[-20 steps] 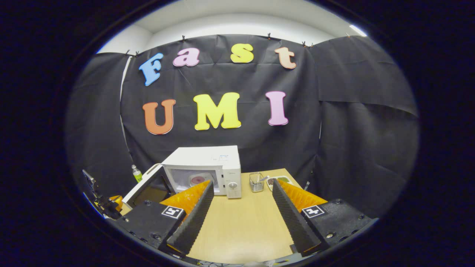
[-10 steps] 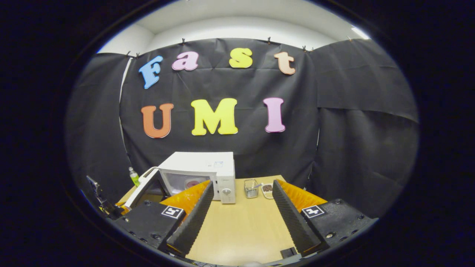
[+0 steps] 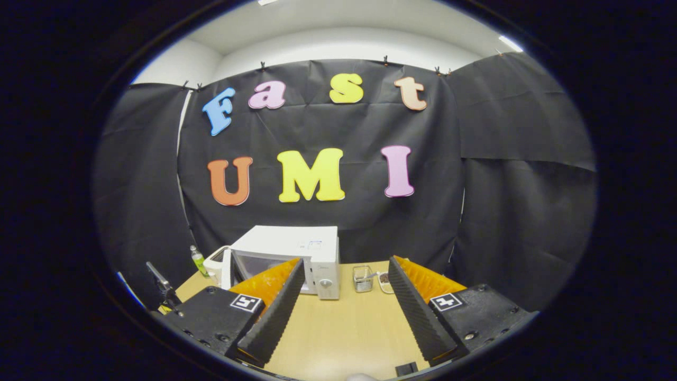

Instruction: Open the microwave oven with the left hand, put the food in, and close the microwave oven.

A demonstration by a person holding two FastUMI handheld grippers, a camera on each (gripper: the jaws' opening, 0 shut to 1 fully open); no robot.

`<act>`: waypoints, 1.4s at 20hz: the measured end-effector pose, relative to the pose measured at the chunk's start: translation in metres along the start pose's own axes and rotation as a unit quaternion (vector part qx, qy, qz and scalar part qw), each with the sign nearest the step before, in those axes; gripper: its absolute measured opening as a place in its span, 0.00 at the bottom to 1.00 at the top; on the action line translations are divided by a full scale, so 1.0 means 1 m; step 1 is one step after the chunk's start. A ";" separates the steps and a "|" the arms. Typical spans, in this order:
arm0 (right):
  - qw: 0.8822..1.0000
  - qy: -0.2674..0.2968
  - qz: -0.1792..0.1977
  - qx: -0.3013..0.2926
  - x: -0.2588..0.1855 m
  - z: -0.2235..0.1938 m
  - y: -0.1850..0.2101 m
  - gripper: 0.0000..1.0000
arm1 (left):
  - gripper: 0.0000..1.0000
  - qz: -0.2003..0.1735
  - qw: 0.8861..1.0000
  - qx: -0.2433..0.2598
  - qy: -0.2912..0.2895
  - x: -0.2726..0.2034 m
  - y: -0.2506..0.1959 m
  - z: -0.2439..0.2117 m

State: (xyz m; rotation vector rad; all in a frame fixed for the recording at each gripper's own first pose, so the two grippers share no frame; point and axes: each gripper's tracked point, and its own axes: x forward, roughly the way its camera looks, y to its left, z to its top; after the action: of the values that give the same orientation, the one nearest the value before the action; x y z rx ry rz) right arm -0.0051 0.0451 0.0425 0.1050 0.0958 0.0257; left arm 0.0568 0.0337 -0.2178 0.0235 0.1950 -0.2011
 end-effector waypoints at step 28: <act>0.998 0.044 0.042 -0.020 0.107 -0.003 -0.098 1.00 | 0.00 -0.001 1.000 0.007 0.003 0.211 -0.120 0.030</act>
State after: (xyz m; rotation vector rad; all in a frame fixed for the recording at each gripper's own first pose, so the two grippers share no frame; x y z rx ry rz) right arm 0.1034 -0.0484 0.0194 0.0685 0.1785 0.1169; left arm 0.2413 -0.1265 -0.2300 0.0377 0.2004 -0.2044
